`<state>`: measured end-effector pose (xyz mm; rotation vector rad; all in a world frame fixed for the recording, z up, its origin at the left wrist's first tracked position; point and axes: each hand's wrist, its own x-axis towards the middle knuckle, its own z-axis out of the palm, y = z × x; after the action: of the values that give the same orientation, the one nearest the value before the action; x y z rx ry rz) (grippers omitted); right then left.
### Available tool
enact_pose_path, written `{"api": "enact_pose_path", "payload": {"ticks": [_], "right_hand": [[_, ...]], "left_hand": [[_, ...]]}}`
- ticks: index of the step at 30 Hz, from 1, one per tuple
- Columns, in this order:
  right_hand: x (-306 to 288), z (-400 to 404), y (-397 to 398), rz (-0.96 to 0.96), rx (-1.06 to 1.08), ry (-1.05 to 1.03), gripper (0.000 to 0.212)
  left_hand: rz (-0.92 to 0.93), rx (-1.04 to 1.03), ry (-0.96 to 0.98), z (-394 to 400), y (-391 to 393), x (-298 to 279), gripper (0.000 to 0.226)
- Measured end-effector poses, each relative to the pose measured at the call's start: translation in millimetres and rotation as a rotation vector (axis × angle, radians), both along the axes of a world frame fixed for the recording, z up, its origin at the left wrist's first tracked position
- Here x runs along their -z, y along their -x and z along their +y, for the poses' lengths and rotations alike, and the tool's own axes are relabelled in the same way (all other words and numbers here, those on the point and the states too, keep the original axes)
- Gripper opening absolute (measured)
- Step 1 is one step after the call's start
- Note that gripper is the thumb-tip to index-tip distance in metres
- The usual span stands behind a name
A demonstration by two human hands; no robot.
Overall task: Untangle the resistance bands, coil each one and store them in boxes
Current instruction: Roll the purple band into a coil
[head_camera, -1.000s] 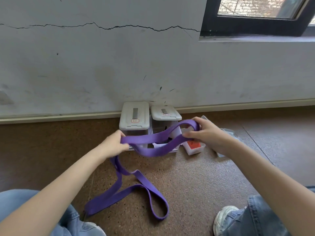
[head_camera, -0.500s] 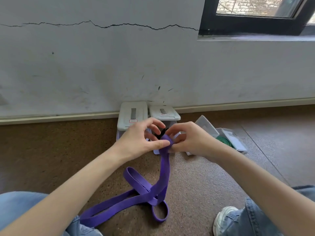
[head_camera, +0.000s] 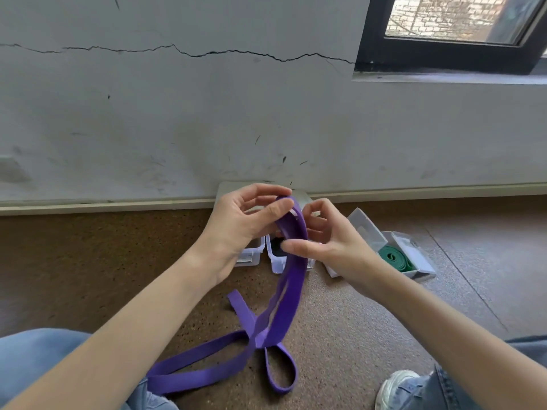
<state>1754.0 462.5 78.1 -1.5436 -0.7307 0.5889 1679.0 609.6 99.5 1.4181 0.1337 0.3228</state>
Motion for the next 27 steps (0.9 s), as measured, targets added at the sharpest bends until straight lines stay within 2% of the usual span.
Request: {"api": "enact_pose_path", "payload": {"ticks": [2,4,7,9,11,13,14,15,17,22,24,27], "right_hand": [[-3,-2,-3,-0.119,0.004,0.071,0.049],[-11,-5,-10,-0.333,0.051,0.134,0.041],[-26,-13,-25,-0.580,0.152,0.104,0.033],[-33,-19,-33,-0.667,0.174,0.095,0.027],[-33,-23,-35,-0.658,0.149,0.119,0.023],[-29,-24,-33,-0.721,0.103,0.194,0.020],[-27,-24,-31,-0.769,0.083,0.221,0.019],[-26,-24,-29,-0.804,0.067,0.237,0.019],[-27,-23,-25,-0.843,0.042,0.246,0.017],[-28,-16,-16,-0.884,0.044,0.182,0.013],[-25,-14,-11,-0.814,0.050,0.158,0.014],[-21,-12,-7,-0.764,0.037,0.166,0.014]], "left_hand": [[0.012,-0.005,0.033,0,-1,-1,0.030],[0.007,-0.001,0.048,2,-3,-1,0.029],[-0.004,0.012,0.138,1,-7,-1,0.026],[0.012,0.021,0.088,-2,-10,-1,0.022],[0.031,0.007,-0.156,-1,-12,-1,0.015],[0.054,0.015,-0.546,3,-11,-1,0.013],[0.076,0.045,-0.679,5,-9,-1,0.013],[0.111,0.097,-0.721,5,-8,-1,0.013],[0.203,0.200,-0.563,3,-3,0,0.016],[0.278,0.228,-0.109,-3,0,8,0.041],[0.270,0.272,-0.037,-2,2,8,0.039],[0.292,0.300,-0.028,-1,4,8,0.026]]}}
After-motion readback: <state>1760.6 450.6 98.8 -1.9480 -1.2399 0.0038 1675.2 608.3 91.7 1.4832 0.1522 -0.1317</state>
